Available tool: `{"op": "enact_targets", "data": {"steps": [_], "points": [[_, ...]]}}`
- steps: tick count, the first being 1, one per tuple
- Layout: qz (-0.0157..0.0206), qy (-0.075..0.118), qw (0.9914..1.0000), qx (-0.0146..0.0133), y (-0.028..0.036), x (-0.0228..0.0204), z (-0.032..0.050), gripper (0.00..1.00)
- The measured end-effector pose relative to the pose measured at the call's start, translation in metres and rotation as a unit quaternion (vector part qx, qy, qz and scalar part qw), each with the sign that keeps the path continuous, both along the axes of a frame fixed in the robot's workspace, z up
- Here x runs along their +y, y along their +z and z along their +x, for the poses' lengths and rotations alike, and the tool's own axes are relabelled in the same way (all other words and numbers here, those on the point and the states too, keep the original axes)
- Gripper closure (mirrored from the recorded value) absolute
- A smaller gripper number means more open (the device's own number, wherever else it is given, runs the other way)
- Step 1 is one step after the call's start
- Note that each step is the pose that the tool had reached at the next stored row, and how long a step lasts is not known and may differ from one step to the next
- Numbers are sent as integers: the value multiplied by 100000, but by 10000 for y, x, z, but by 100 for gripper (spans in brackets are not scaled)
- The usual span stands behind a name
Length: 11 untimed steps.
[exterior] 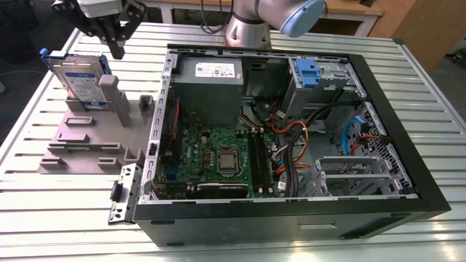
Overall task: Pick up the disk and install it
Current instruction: 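Reach for the disk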
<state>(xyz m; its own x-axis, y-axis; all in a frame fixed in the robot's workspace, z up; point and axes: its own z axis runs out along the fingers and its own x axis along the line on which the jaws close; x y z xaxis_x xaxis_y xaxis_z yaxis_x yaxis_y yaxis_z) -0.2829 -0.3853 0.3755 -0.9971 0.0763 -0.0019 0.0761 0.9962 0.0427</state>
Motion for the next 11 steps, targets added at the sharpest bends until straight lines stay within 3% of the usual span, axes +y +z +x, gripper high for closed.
{"op": "enact_targets", "data": {"steps": [8,11], "points": [[-18,4,100000,7,-6,34,-22,89],[-258,2,100000,2,-7,44,-22,89]]}}
